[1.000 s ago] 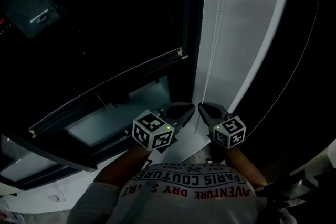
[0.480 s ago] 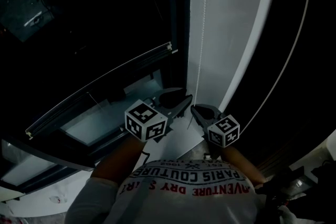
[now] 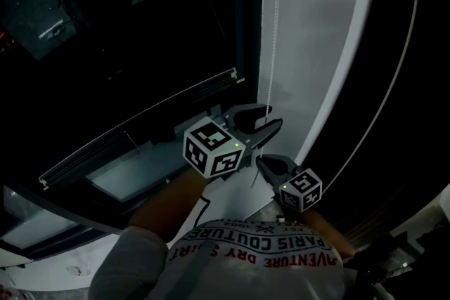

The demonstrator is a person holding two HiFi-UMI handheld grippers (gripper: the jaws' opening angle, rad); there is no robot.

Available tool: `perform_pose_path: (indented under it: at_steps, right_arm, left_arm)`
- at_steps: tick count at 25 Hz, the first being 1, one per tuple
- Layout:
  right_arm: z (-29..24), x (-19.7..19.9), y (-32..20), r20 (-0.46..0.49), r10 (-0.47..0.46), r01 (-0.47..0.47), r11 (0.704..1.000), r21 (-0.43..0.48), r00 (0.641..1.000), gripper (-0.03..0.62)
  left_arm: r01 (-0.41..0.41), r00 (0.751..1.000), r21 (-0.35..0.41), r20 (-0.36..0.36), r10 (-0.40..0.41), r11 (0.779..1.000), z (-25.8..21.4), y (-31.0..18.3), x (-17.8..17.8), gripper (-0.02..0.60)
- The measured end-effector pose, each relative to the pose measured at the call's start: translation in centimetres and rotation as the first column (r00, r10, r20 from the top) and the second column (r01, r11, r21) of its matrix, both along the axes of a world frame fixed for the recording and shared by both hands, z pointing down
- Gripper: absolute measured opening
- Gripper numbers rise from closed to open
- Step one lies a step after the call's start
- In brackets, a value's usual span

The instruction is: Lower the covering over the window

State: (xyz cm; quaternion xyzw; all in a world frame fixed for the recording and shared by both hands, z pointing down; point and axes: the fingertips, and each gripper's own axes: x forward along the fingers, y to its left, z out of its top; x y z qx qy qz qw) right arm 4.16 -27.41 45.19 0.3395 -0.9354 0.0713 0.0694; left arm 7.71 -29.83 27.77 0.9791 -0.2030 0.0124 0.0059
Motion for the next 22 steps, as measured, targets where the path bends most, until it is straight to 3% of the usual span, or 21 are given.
perform_pose_path:
  at_steps: [2,3,9,13,22]
  right_arm:
    - [0.0,-0.2,0.1,0.003,-0.005,0.005,1.0,0.002,1.0,0.006]
    - [0.0,-0.4,0.3,0.002,-0.007,0.007,1.0,0.003,1.0,0.006]
    - [0.0,0.4,0.0,0.033,0.013,-0.012,1.0,-0.017,0.999,0.006]
    - [2.0,0.4,0.0,-0.007,0.009,-0.01,0.998,-0.058,1.0,0.006]
    - [9.5,1.5,-0.5,-0.089,0.031,-0.049,0.978,-0.203,0.996,0.006]
  left_arm:
    - [-0.003,1.0,0.004,-0.001,0.003,1.0,-0.2,0.1,0.0,0.119]
    - [0.006,1.0,0.0,-0.002,-0.006,1.0,-0.1,-0.1,-0.1,0.016]
    - [-0.004,0.999,-0.042,-0.032,0.003,0.999,-0.3,-0.1,-0.4,0.005]
    - [0.005,1.0,-0.04,0.018,-0.004,0.999,1.8,-0.2,-0.4,0.003]
    - [0.019,0.996,-0.13,0.084,-0.008,0.991,9.5,-0.7,-0.6,0.003]
